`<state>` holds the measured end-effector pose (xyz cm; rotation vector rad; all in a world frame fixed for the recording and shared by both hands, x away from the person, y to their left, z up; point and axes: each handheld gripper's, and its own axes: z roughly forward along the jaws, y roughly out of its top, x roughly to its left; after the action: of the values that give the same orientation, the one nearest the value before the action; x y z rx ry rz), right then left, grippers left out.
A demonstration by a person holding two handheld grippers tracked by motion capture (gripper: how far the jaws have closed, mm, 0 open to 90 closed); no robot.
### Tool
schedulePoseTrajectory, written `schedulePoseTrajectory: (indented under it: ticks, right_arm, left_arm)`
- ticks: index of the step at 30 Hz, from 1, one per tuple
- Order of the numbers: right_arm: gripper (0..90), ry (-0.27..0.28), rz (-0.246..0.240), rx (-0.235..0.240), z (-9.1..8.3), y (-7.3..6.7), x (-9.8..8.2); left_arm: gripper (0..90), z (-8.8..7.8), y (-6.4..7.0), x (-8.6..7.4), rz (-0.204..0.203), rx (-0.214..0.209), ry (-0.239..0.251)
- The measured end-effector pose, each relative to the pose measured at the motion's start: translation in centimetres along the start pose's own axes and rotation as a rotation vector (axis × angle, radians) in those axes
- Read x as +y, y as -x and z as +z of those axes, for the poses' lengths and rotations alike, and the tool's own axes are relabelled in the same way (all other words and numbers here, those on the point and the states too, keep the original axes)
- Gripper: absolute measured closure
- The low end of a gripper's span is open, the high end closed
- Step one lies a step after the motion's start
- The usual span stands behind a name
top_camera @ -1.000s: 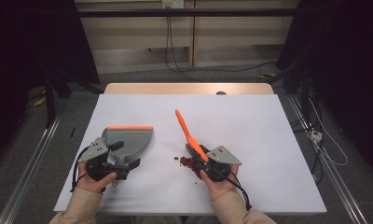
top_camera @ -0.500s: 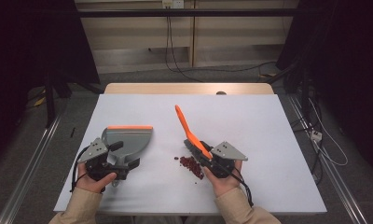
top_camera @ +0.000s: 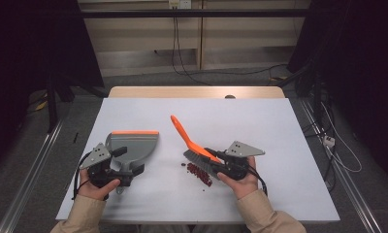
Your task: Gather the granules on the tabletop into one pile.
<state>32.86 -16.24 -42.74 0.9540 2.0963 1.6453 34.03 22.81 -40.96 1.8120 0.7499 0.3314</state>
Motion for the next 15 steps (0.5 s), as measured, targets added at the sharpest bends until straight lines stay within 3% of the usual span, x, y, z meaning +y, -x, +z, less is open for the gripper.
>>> schedulePoseTrajectory:
  ticks: [15]
  right_arm:
    - [71.2, -0.043, -0.033, 0.226, 0.54, -0.09, 0.00]
  left_arm:
    - [5.2, 0.04, -0.11, -0.06, -0.008, 0.000, -0.001]
